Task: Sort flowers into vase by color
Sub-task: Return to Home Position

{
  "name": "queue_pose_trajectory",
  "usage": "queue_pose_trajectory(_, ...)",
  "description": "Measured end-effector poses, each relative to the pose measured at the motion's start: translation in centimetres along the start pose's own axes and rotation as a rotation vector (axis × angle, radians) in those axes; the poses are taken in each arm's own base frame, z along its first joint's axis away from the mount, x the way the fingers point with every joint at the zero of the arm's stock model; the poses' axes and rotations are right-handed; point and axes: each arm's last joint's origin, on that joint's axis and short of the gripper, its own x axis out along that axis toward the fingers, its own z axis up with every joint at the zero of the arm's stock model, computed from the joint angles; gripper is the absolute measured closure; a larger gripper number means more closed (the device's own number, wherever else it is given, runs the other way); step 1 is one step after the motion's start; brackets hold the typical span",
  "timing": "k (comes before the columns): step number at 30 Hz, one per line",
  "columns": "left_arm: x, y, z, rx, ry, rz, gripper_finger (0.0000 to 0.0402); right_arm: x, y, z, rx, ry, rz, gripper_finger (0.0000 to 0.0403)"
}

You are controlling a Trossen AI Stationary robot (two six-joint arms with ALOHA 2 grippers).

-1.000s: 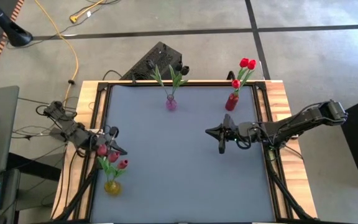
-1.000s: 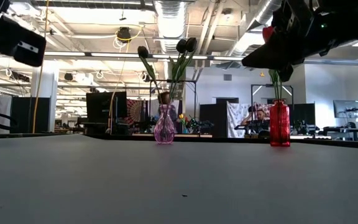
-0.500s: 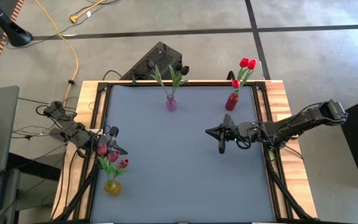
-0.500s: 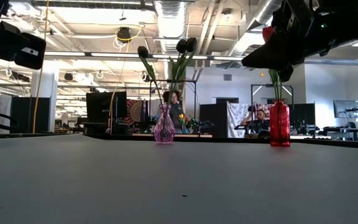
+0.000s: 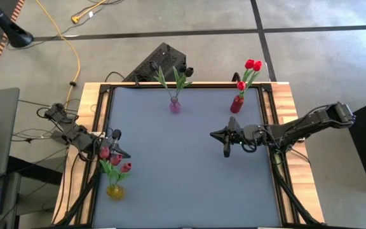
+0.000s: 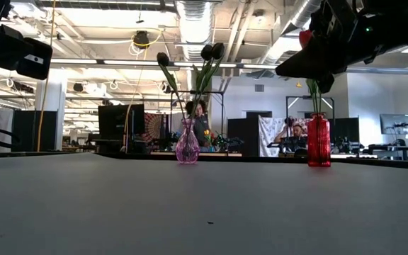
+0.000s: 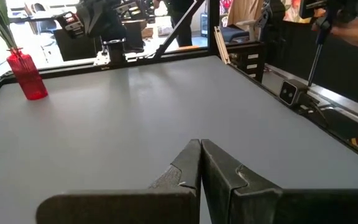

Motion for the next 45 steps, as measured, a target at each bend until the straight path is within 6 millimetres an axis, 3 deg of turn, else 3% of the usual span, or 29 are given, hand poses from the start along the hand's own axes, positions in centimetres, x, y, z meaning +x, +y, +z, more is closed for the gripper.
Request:
queue_pose_trajectory(12,0.0,0.0,0.0,-0.001,0.0,-0.003,0.0401,-0.3,0.0,0.9,-0.335,-0.067,0.002,0.0365)
queue_pose_trajectory(18,0.0,0.0,0.0,0.0,0.001,-0.003,0.0401,-1.7,-0.7,2.5,-0.381,-0.135,-0.023,0.0365)
queue_pose_trajectory(24,0.0,0.0,0.0,0.0,0.001,-0.002,0.0401,-3.4,-2.1,2.7,-0.382,-0.07,0.004,0.0365)
queue_pose_trajectory(38,0.0,0.0,0.0,0.0,0.001,-0.001,0.0401,-5.5,-5.7,-3.4,-0.225,-0.172,0.115,0.0365)
queue_pose_trajectory(45,0.0,0.0,0.0,-0.001,0.0,-0.001,0.0401,-5.6,-6.0,-4.3,-0.13,-0.132,0.115,0.0365)
